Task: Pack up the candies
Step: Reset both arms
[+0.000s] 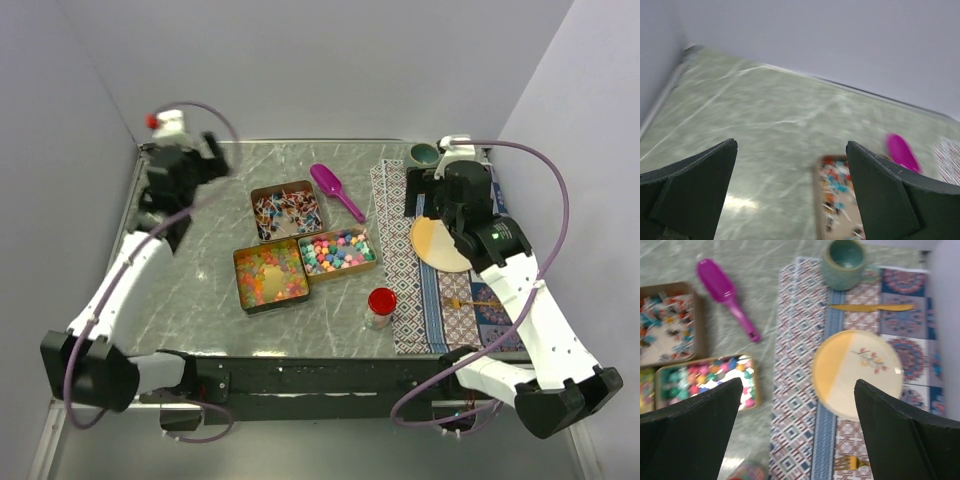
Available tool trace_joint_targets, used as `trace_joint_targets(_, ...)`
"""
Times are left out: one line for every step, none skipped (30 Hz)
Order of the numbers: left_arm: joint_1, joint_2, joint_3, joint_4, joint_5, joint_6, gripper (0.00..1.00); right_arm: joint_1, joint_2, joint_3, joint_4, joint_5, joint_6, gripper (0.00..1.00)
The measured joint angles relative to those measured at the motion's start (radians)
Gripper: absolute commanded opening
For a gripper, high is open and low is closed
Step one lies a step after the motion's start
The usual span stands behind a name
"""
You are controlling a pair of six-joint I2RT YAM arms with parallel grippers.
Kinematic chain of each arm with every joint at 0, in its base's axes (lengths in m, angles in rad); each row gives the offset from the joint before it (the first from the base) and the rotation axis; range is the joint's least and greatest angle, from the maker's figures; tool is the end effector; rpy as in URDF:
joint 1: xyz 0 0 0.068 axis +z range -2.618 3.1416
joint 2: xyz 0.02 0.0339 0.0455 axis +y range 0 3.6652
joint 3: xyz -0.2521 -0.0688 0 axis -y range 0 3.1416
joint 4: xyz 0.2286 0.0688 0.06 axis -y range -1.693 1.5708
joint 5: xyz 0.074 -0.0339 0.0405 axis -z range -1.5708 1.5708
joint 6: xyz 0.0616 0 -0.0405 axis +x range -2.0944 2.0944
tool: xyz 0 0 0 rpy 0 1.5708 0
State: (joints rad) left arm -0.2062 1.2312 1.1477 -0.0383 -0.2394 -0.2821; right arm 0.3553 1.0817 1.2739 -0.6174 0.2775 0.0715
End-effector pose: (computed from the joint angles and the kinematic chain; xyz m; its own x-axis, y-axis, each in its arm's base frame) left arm 0.2983 -0.0475 0.3757 -0.1055 -0.2542 -0.9614 -0.0633 0.9665 -0.2486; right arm 0.2270 0.0662 0.3836 -0.3929 -0.0725 -0.9167 -0.0727 0.9962 -0.0476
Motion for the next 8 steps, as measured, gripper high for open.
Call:
trace_joint_targets(0.058, 0.022, 0.015, -0.025, 0.005, -0.026, 0.97, 0.000, -0.005, -0.012, 0.018, 0.039, -0.006, 1.00)
trace_joint_targets(0.113, 0.037, 0.021, -0.042, 0.007, -0.053, 0.97, 0.000, -0.015, -0.029, 0.036, 0.064, -0.012, 1.00)
trace_joint_targets(0.154, 0.044, 0.018, -0.053, 0.005, -0.077, 0.97, 0.000, -0.025, -0.048, 0.049, 0.083, -0.016, 1.00)
trace_joint_targets(0.183, 0.045, 0.009, -0.058, -0.002, -0.095, 0.97, 0.000, -0.045, -0.082, 0.068, 0.105, -0.020, 1.00)
trace_joint_targets(0.212, 0.044, -0.002, -0.058, -0.003, -0.113, 0.97, -0.001, -0.068, -0.112, 0.081, 0.117, -0.021, 1.00)
trace_joint_targets(0.232, 0.040, -0.012, -0.057, -0.003, -0.127, 0.97, -0.002, -0.092, -0.141, 0.085, 0.127, -0.021, 1.00)
trace_joint_targets(0.251, 0.037, -0.021, -0.058, -0.006, -0.134, 0.97, -0.004, -0.117, -0.164, 0.088, 0.131, -0.021, 1.00)
trace_joint_targets(0.267, 0.034, -0.027, -0.058, -0.020, -0.140, 0.97, -0.007, -0.146, -0.186, 0.091, 0.134, -0.020, 1.00)
